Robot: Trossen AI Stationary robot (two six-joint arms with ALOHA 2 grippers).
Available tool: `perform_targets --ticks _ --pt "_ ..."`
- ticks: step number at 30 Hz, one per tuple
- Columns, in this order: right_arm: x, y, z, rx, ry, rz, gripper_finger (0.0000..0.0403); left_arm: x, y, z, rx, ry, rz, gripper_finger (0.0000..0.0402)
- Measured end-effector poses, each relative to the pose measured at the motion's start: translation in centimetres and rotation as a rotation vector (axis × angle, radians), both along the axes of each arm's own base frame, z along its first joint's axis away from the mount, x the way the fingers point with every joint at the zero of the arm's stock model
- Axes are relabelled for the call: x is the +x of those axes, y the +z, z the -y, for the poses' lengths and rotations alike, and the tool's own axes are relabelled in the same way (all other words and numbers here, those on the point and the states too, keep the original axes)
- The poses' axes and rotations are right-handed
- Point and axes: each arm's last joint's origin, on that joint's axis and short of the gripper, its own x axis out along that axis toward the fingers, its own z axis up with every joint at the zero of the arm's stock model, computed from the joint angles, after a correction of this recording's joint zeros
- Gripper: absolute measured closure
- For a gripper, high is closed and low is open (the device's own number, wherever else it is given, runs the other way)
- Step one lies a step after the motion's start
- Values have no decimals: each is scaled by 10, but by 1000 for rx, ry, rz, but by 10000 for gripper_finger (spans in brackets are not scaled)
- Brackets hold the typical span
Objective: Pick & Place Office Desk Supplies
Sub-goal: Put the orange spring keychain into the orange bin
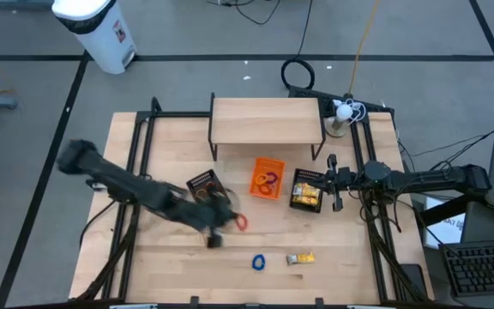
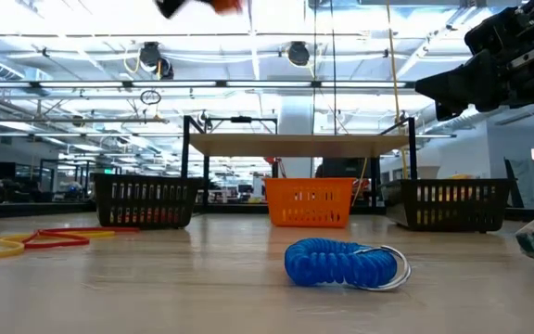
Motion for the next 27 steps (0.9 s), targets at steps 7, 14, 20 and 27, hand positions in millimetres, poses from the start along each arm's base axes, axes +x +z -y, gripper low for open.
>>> perform_targets --ticks 7,14,20,27 --pt "0 0 0 20 1 -1 399 -87 -25 -35 -72 85 281 399" --pt "0 2 0 20 1 18 399 -138 -73 -58 -144 120 441 400" --pt "0 2 0 36 1 14 399 -153 -88 -70 -176 157 513 401" --pt "0 2 0 38 1 14 399 -149 -87 -76 -222 216 536 401"
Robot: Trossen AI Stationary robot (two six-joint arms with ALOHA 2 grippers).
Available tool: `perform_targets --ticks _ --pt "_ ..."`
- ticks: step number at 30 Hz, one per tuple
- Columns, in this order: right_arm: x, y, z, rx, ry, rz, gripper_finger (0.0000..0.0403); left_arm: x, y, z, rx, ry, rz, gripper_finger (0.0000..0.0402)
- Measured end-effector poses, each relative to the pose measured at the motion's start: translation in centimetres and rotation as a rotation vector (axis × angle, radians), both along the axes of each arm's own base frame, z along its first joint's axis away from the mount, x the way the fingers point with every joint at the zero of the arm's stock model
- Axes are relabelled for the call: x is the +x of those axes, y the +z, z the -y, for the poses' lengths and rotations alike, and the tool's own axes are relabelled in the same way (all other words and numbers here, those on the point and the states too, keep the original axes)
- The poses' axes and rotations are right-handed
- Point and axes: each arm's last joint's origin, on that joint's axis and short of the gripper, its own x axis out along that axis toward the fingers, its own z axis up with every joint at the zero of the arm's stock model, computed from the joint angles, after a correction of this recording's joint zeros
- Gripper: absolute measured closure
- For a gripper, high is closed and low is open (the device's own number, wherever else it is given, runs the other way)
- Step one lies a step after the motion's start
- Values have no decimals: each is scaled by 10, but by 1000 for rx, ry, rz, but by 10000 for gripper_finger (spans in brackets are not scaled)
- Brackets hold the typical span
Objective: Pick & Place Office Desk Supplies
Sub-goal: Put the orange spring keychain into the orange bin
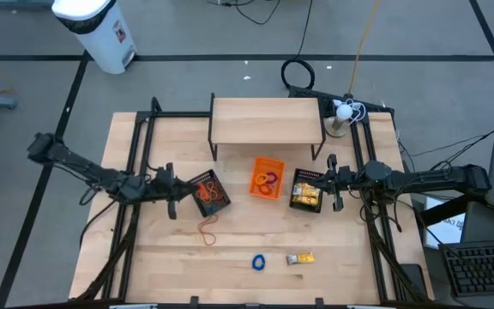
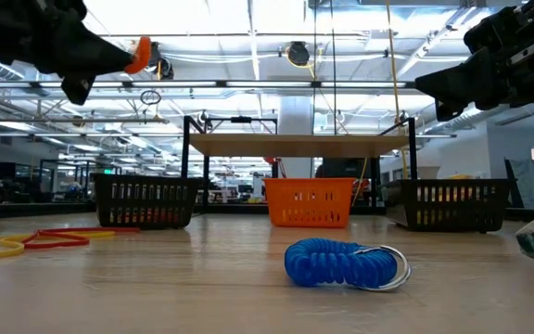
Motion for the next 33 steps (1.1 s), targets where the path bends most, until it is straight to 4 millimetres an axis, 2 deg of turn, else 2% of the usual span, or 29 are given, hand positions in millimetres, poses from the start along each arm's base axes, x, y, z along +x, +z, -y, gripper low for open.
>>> perform_targets --ticks 3,7,9,14,17,21,25,29,33 --pt "0 0 0 0 0 -1 399 8 7 -2 -20 5 0 401" --pt "0 0 0 0 0 0 399 30 32 -1 -7 -3 -13 401" --pt "0 0 0 0 -1 0 399 49 48 -1 31 -4 -49 401" --pt "0 0 0 0 -1 0 399 113 89 -3 133 -4 -153 401" --pt "0 0 0 0 -1 -1 399 152 95 -10 185 20 -257 401" --pt "0 0 0 -4 -1 -5 399 198 79 -26 188 18 -402 401" --pt "0 -1 0 -15 -1 -10 399 231 47 -42 149 -8 -538 401" --pt "0 -2 0 -18 -1 -15 399 249 13 -60 74 8 -623 401" --pt "0 -2 0 -18 -1 -15 399 255 -10 -73 40 23 -685 401"
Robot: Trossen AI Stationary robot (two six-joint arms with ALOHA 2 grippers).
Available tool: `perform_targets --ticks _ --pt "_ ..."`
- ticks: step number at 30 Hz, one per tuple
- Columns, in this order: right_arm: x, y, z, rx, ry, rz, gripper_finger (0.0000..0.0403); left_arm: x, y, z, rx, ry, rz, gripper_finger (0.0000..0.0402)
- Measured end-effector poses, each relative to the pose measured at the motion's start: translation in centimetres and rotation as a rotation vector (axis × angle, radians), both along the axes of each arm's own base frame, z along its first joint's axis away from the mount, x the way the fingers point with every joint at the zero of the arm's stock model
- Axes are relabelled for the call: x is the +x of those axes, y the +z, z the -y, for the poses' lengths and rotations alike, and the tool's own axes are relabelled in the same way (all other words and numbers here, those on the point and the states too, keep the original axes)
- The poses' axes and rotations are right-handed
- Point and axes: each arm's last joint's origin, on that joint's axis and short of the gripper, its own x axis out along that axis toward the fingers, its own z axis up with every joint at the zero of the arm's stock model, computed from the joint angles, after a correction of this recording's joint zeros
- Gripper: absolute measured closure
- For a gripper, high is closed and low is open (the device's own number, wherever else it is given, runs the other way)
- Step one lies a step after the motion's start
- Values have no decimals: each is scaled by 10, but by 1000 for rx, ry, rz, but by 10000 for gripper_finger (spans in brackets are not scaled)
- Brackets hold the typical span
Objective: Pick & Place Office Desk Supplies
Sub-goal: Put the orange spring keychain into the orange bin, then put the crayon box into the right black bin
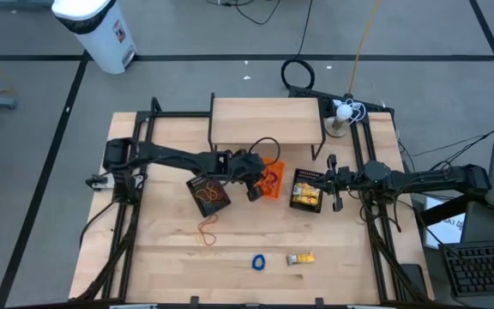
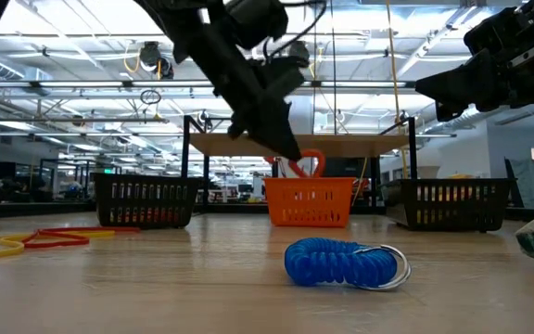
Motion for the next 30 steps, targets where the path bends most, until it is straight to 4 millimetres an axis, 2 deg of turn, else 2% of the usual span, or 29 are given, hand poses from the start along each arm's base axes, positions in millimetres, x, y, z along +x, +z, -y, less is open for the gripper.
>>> perform_targets --ticks 4,9,13,17,21,24,27,30 --pt "0 0 0 0 0 0 399 1 -8 -5 -75 25 -15 394" --pt "0 0 0 0 0 0 399 2 -9 -3 -101 10 -10 362" --pt "0 -1 0 4 0 -13 399 2 -8 5 -96 -26 -15 309" --pt "0 -2 0 4 0 -26 399 2 0 12 -73 -66 -5 235" --pt "0 -3 0 16 1 -31 399 -6 27 15 -57 -86 60 174" --pt "0 -4 -1 22 45 -40 399 -20 56 29 36 -122 147 153" --pt "0 -3 -3 12 118 -27 399 -45 85 48 142 -161 281 157" --pt "0 -1 -4 17 131 -11 399 -79 107 58 200 -220 375 191"
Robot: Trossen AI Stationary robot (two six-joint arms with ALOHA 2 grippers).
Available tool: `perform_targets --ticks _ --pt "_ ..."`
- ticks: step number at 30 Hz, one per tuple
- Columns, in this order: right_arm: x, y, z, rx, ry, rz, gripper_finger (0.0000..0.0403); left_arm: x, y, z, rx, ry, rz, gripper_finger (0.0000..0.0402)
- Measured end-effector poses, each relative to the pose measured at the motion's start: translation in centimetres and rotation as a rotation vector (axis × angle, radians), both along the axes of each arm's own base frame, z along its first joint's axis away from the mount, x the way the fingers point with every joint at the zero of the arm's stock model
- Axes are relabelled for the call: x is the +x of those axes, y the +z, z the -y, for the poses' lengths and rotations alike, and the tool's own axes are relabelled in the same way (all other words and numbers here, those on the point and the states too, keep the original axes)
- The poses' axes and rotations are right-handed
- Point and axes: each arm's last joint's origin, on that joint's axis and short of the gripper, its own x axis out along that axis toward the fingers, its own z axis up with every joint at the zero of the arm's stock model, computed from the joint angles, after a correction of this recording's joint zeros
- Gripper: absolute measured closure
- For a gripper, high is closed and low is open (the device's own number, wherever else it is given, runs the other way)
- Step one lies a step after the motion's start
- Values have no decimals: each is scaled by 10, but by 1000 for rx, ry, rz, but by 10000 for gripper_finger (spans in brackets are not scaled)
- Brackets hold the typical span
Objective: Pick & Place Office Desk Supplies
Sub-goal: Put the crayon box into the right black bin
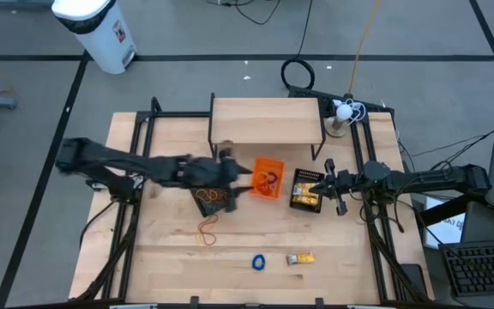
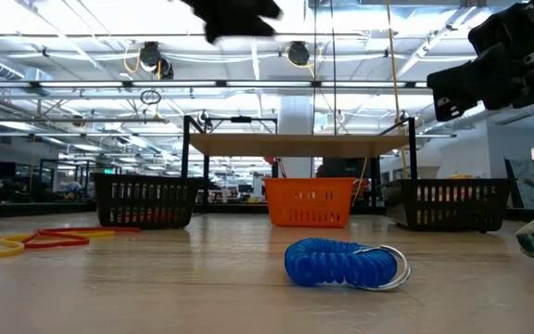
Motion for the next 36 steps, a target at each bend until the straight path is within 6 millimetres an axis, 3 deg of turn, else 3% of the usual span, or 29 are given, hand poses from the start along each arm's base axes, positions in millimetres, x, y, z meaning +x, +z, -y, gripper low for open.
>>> perform_targets --ticks 6,9,13,16,22,27,36 --pt "0 0 0 9 -1 0 399 -79 9 3 -8 -34 34 320" --pt "0 1 0 9 -2 11 399 -116 11 -3 -29 55 101 385" --pt "0 5 0 5 -2 50 399 -149 6 -15 -65 253 191 389" --pt "0 7 0 2 -2 75 399 -158 -9 -22 -93 281 185 398" --pt "0 7 0 20 0 68 399 -154 -49 -30 -140 207 152 399" --pt "0 2 0 31 1 16 399 -165 -62 -30 -83 171 266 399" --pt "0 1 0 23 1 1 399 -200 -76 -29 -67 121 395 400"
